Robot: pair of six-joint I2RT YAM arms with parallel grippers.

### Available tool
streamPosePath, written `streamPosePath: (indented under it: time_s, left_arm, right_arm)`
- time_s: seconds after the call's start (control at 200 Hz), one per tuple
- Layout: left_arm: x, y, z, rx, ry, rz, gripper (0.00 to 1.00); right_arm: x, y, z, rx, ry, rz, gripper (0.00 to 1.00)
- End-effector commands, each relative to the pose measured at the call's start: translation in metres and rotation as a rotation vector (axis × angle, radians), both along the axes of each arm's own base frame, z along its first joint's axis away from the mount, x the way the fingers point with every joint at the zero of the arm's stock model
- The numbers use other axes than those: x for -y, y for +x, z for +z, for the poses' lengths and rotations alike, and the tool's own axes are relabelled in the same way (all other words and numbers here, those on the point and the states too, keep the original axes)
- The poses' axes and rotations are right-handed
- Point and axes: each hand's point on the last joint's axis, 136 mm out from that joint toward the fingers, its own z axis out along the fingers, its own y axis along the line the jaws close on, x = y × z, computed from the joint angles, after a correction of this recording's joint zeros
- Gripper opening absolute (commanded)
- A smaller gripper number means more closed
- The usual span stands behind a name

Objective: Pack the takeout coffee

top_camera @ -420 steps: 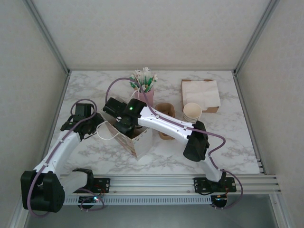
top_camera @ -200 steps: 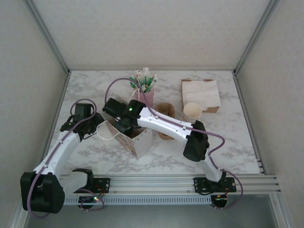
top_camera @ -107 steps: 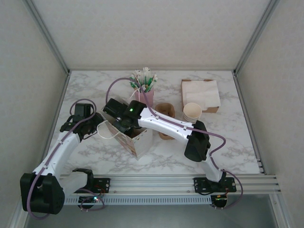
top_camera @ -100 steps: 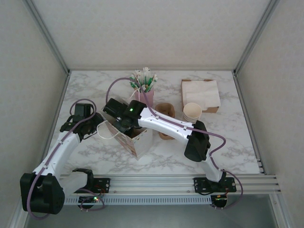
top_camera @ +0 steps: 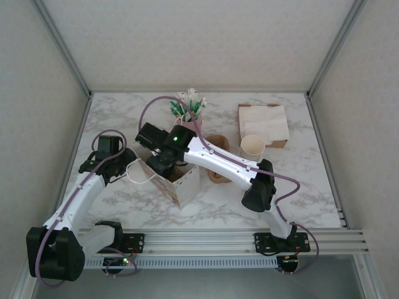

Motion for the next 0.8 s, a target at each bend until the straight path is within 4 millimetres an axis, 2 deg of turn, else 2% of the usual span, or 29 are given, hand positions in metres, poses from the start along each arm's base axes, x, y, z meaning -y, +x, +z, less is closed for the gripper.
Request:
streamPosePath:
  time_s: [0.0,0.29,0.44,0.611,0.696,0.791]
  left_arm:
    - [-0.004,0.0,0.006,0.007,0.016,0.0,0.46]
    - [-0.005,0.001,0.006,0.007,0.019,0.002,0.46]
    - [-0.005,-0.001,0.007,0.01,0.022,0.001,0.46]
    - [-0.007,-0.002,0.007,0.01,0.03,0.004,0.46]
    - [-0.008,-0.003,0.008,0.011,0.035,0.009,0.46]
    - [-0.009,-0.003,0.008,0.012,0.039,0.015,0.46]
  right_arm:
    - [0.002,0.005,-0.024,-0.007,-0.074,0.004,0.53]
    - [0.016,0.008,-0.065,-0.022,-0.218,-0.004,0.53]
    - [0.015,0.007,-0.07,-0.036,-0.22,-0.004,0.53]
    - [0.014,0.007,-0.065,-0.032,-0.215,-0.005,0.53]
    - [0.018,0.01,-0.067,-0.018,-0.244,-0.016,0.53]
    - [0.029,0.011,-0.08,-0.014,-0.317,-0.033,0.53]
